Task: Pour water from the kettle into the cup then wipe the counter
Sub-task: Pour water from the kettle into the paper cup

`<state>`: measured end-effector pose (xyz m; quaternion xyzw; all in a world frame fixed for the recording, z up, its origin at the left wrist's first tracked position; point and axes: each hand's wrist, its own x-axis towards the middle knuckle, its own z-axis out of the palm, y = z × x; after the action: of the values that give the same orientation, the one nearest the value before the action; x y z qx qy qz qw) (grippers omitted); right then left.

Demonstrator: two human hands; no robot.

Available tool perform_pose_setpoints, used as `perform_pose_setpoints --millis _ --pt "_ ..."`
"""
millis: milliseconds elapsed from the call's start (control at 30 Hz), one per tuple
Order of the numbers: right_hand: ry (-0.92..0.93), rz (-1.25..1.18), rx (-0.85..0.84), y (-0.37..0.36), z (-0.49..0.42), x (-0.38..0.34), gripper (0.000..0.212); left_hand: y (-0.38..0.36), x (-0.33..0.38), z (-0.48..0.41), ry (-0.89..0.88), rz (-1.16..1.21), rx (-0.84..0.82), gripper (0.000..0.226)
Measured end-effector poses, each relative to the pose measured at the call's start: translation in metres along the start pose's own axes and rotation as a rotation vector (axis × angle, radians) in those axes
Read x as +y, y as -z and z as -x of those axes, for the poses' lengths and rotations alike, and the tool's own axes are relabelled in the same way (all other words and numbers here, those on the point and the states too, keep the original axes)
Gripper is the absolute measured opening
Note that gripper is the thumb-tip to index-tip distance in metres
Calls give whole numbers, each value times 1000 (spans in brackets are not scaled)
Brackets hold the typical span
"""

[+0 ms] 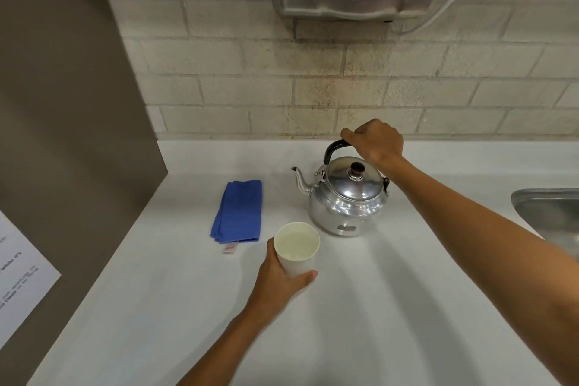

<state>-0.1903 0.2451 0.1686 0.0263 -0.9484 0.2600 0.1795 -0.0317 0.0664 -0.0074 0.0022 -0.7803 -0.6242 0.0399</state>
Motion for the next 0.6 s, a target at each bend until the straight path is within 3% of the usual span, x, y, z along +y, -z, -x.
perform_pose_setpoints --millis 600 --pt "-26 34 -130 -39 -29 -17 50 0 -4 -1 52 -28 -4 74"
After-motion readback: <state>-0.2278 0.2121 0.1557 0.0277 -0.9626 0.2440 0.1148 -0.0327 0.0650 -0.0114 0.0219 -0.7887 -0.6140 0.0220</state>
